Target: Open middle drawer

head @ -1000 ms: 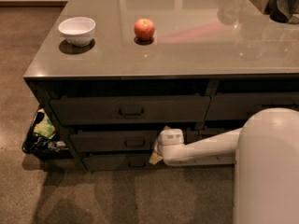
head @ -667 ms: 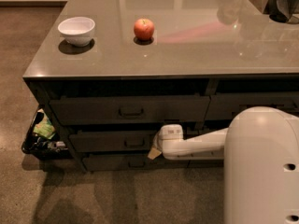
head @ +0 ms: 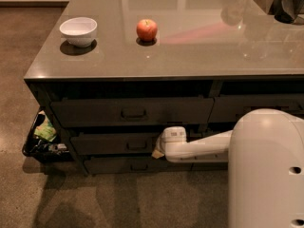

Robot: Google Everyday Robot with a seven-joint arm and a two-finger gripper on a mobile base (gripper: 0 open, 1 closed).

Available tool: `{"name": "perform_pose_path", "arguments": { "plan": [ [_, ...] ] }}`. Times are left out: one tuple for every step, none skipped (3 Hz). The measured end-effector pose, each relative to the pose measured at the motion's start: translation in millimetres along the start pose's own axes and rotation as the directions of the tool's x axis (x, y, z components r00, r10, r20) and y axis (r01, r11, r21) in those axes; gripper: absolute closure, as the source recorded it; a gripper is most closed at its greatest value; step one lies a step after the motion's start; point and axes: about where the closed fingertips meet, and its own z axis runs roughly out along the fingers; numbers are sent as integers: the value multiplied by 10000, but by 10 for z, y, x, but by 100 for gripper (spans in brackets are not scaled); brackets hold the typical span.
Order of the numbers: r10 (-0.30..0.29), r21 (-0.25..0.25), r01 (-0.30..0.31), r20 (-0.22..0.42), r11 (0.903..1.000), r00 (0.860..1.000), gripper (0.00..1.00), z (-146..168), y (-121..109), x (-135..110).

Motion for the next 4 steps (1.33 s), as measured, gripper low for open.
{"name": "perform_pose_path", "arguments": {
  "plan": [
    [0, 0, 0, 0, 10000, 10000, 41, 0, 0, 0],
    [0, -1, 0, 0, 10000, 10000, 65, 0, 1, 0],
    [0, -1, 0, 0, 10000, 10000, 89, -1, 0, -1],
    [0, -1, 0, 0, 10000, 10000, 100, -11, -7, -6]
  ]
}}
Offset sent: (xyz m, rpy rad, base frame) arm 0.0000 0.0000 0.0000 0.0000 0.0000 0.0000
